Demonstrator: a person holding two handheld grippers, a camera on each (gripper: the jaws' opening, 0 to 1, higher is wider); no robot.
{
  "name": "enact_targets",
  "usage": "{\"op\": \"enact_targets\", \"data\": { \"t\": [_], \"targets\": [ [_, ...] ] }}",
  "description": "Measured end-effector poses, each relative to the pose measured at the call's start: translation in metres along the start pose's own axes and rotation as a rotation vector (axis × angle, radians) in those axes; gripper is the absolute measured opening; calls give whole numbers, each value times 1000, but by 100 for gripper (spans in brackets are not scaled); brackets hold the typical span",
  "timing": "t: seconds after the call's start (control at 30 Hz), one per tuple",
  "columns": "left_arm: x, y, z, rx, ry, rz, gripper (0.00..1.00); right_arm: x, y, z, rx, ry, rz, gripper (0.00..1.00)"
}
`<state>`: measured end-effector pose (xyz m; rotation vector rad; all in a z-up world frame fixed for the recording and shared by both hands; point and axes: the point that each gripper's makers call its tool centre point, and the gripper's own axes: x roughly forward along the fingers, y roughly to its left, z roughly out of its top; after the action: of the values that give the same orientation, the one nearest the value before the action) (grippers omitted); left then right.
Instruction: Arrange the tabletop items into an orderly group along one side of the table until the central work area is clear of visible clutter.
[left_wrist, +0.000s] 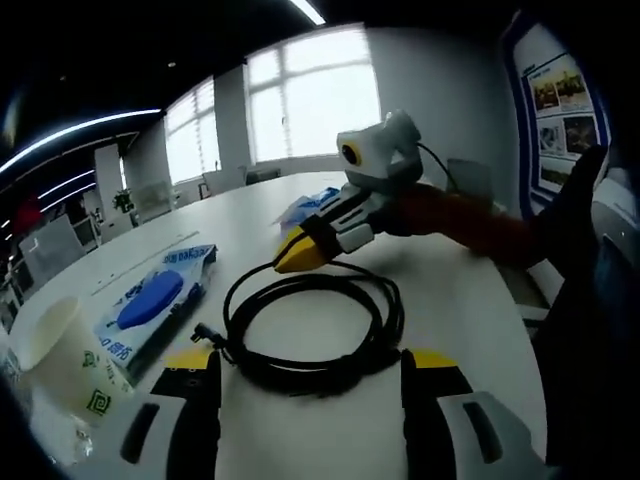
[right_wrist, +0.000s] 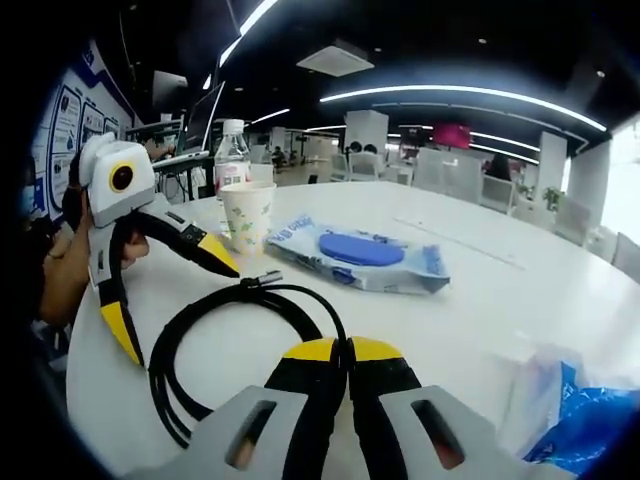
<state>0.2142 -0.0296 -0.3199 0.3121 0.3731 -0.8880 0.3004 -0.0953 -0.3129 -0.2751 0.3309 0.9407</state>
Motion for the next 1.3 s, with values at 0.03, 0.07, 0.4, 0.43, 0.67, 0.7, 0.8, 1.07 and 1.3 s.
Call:
{"op": "enact_targets", "data": {
  "t": [0.03,0.07,0.4,0.43,0.67,0.7,0.8,1.07,1.3],
  "targets": [
    [0,0,0,-1,-1,1,73,0,0,0,5,-1,0,1],
    [1,2,-1,-7,-2,3,73,0,1,1,9,-3,0,1],
    [9,0,-4,-73,-14,-35,72,2,5,-4,32,15,21,1],
    [9,0,-4,-75,-14,-34,72,2,5,-4,33,14,21,1],
    [11,1,-4,-102,-25,-38,71,2,8,-6,58,17,34,1],
    [12,2,-4,-109,-29,-31,69,2,9,-6,61,20,36,1],
    [12,4,-4,-118,-29,-25,69,2,9,-6,65,20,40,1],
    [13,4,-3,-124,-31,-19,67,0,11,-5,71,11,49,1],
    [11,1,-2,-126,-36,-21,66,-4,12,2,74,-11,52,1]
  ]
}}
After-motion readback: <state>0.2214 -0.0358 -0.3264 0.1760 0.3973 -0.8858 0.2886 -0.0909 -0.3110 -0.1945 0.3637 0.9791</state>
